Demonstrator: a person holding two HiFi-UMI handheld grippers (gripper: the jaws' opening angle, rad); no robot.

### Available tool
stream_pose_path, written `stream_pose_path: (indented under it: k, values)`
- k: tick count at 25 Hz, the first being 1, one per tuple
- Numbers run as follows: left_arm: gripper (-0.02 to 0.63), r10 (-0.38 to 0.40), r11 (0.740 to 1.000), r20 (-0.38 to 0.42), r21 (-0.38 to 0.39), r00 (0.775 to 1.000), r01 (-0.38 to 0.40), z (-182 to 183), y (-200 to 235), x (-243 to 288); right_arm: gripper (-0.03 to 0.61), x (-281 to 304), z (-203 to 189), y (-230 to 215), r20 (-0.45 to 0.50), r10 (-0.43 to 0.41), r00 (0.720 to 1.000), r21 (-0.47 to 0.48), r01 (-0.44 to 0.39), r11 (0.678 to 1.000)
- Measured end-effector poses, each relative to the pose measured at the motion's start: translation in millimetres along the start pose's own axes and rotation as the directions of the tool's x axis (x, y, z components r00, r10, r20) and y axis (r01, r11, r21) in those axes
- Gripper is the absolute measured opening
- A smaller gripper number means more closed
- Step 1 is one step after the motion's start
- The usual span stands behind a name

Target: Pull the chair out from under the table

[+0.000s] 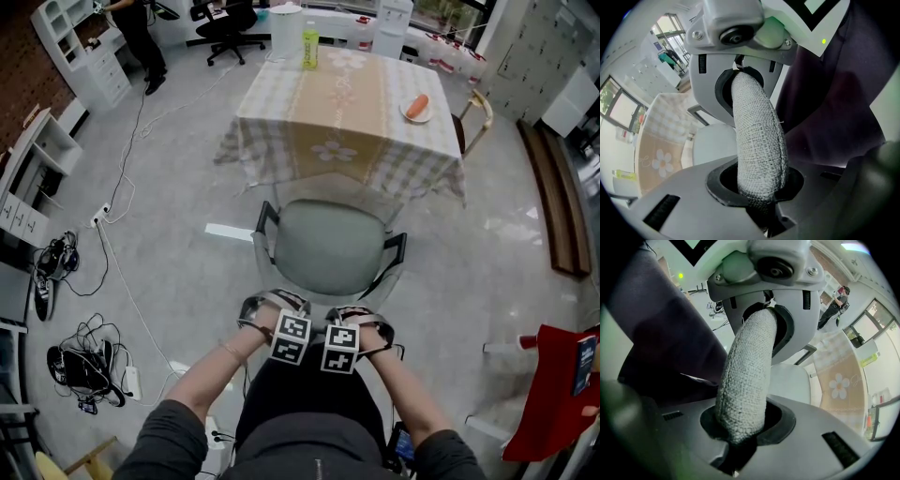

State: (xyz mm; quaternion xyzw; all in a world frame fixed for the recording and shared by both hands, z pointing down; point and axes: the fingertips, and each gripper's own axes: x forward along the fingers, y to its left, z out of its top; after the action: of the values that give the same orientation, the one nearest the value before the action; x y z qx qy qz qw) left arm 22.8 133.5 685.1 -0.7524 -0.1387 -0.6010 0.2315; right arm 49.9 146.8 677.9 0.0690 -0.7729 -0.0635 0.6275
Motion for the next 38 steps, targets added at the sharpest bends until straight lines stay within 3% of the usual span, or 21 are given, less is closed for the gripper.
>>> stream_pose_path:
  k: [5, 10, 12, 15, 21, 24, 26, 27, 29, 31, 33, 34, 36, 38]
  values:
    - [0.097, 0.007, 1.000, 0.002, -0.009, 1.000, -0.007, 0, 0, 3, 0.071, 3, -1, 1, -0.003, 0.003, 1.000, 0.003, -0.003, 1.000]
    - [0.124, 0.074, 0.997, 0.026, -0.006, 0.997, -0.074, 0, -1, 2, 0.074, 2, -1, 1, 0.008, -0.038, 0.999, -0.004, 0.038, 0.999]
    - [0.151, 0.078, 0.996, 0.075, -0.060, 0.994, -0.073, 5, 0, -3, 0.081, 1, -1, 3, 0.015, -0.050, 0.999, -0.012, 0.051, 0.999]
    - [0.235, 0.047, 0.979, 0.186, -0.201, 0.981, -0.009, 16, 3, -21, 0.092, -5, -3, 4, 0.024, -0.050, 0.998, -0.036, 0.051, 0.998]
    - [0.241, 0.038, 0.907, 0.389, -0.400, 0.921, 0.132, 30, 5, -68, 0.115, -39, -5, 7, 0.103, 0.010, 0.995, 0.002, -0.010, 1.000]
    - [0.168, 0.091, 0.845, 0.526, -0.490, 0.846, 0.214, 36, 14, -97, 0.123, -72, 1, 4, 0.245, 0.055, 0.968, 0.125, -0.087, 0.988]
    - [0.104, 0.193, 0.798, 0.592, -0.559, 0.783, 0.226, 38, 32, -122, 0.123, -103, 8, -9, 0.402, 0.026, 0.915, 0.266, -0.144, 0.953]
    - [0.089, 0.259, 0.773, 0.606, -0.597, 0.752, 0.215, 37, 43, -135, 0.123, -120, 11, -19, 0.484, -0.013, 0.875, 0.349, -0.179, 0.920]
    - [0.076, 0.412, 0.715, 0.598, -0.680, 0.687, 0.164, 29, 67, -163, 0.123, -161, 13, -46, 0.628, -0.154, 0.763, 0.505, -0.248, 0.827]
    - [0.052, 0.561, 0.636, 0.563, -0.762, 0.608, 0.119, 19, 91, -192, 0.123, -206, 5, -79, 0.703, -0.357, 0.615, 0.630, -0.306, 0.714]
    - [0.013, 0.670, 0.551, 0.530, -0.824, 0.521, 0.131, 11, 110, -217, 0.123, -241, -13, -110, 0.683, -0.561, 0.468, 0.728, -0.365, 0.581]
    - [0.009, 0.711, 0.513, 0.516, -0.845, 0.477, 0.149, 9, 116, -228, 0.123, -254, -23, -121, 0.643, -0.648, 0.409, 0.765, -0.385, 0.517]
    - [0.009, 0.785, 0.444, 0.475, -0.879, 0.397, 0.173, 7, 124, -246, 0.115, -273, -40, -131, 0.534, -0.781, 0.325, 0.828, -0.387, 0.405]
    - [0.009, 0.839, 0.381, 0.412, -0.911, 0.356, 0.158, 8, 126, -256, 0.079, -282, -49, -129, 0.419, -0.864, 0.278, 0.877, -0.369, 0.307]
